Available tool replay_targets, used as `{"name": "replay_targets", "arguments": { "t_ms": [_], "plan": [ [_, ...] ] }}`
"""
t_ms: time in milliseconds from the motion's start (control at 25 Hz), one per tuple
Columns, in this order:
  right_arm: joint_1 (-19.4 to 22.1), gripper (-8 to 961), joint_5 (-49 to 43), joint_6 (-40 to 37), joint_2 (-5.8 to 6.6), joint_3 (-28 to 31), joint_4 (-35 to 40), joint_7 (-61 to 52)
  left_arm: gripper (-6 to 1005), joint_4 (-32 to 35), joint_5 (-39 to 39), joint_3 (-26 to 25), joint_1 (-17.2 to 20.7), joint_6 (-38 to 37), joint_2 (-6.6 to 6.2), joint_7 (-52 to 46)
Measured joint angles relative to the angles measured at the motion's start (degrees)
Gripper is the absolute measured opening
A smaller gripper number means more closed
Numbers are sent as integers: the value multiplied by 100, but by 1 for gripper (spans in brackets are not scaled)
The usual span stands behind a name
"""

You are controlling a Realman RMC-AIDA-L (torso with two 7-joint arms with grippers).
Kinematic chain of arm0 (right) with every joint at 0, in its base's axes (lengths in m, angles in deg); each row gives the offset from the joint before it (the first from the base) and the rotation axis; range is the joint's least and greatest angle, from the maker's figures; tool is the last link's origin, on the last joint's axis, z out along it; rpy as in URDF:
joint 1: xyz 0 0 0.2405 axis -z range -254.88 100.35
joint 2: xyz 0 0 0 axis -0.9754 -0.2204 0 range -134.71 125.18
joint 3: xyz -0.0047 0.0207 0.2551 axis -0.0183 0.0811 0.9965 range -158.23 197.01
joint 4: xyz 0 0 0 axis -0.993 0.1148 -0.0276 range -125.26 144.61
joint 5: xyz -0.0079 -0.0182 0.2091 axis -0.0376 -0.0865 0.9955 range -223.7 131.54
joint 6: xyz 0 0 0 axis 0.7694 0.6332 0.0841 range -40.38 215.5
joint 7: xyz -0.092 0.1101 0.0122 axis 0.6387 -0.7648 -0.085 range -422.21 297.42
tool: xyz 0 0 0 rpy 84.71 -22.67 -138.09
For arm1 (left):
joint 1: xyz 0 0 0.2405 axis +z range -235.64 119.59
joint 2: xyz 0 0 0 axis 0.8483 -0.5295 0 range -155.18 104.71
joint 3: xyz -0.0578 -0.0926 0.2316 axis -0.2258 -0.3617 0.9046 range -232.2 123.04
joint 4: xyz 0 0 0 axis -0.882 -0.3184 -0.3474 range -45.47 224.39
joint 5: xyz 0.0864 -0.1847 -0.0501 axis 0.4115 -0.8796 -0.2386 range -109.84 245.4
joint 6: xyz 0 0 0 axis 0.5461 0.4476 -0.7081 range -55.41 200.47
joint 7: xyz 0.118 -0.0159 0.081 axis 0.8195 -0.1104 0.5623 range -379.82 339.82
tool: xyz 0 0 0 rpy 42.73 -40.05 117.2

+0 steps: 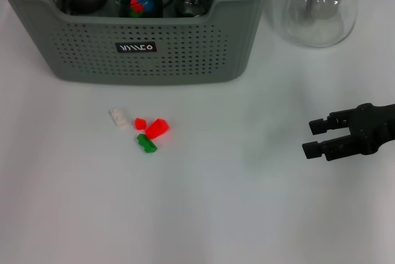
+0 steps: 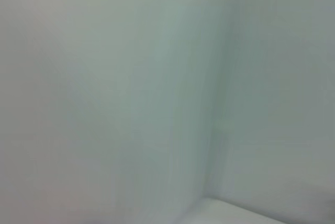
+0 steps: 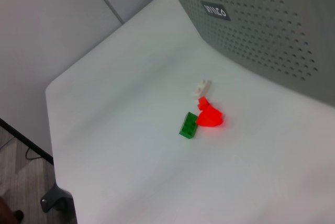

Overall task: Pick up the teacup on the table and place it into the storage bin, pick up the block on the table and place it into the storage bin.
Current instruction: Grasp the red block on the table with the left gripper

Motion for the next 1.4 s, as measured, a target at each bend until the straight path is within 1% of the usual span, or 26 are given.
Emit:
{"name": "replay_targets", "arguments": {
  "t_ms": [40,80,120,160,200,240,280,320,400,480,640,760,880,1080,1400],
  "plan": [
    [2,824,0,0,-1,0,0,0,780,110,-306,-17,142,-349,29,243],
    [3,825,0,1,-4,3,0,-2,779,209,-544,-3,286,-712,85,478],
    [3,825,0,0,-7,8,0,-5,779,350,-720,22,444,-1164,181,780],
    [3,825,0,0,-14,13,0,-10,778,441,-801,58,550,-1450,259,966],
    [2,825,1,1,-19,19,0,-16,778,542,-764,143,686,-1813,380,1231],
    [1,825,1,1,-26,22,0,-23,778,600,-631,289,807,-2019,459,1410],
    [-3,825,1,0,-31,25,0,-30,777,615,-481,446,907,-2159,506,1548],
    [-10,825,2,-3,-36,27,0,-38,777,590,-259,731,1008,-2174,523,1608],
    [-13,825,2,2,-40,30,0,-46,776,436,516,1476,1156,-1950,514,1616],
    [-20,825,1,1,-46,32,0,-49,775,222,1297,1994,1131,-1660,524,1500],
    [-33,824,1,11,-53,27,0,-54,773,-414,2642,3048,856,-822,530,888],
    [-37,825,0,32,-54,6,0,-55,770,-841,3191,3529,637,-223,529,473],
    [-20,825,0,42,-54,2,-1,-53,769,-1285,3560,3809,417,152,526,198],
    [8,824,0,55,-47,35,-43,-9,768,-1974,4067,4112,139,713,532,-4],
    [17,823,0,171,-38,6,-135,3,766,-2839,4274,4163,-190,1361,530,-69]
  ]
}}
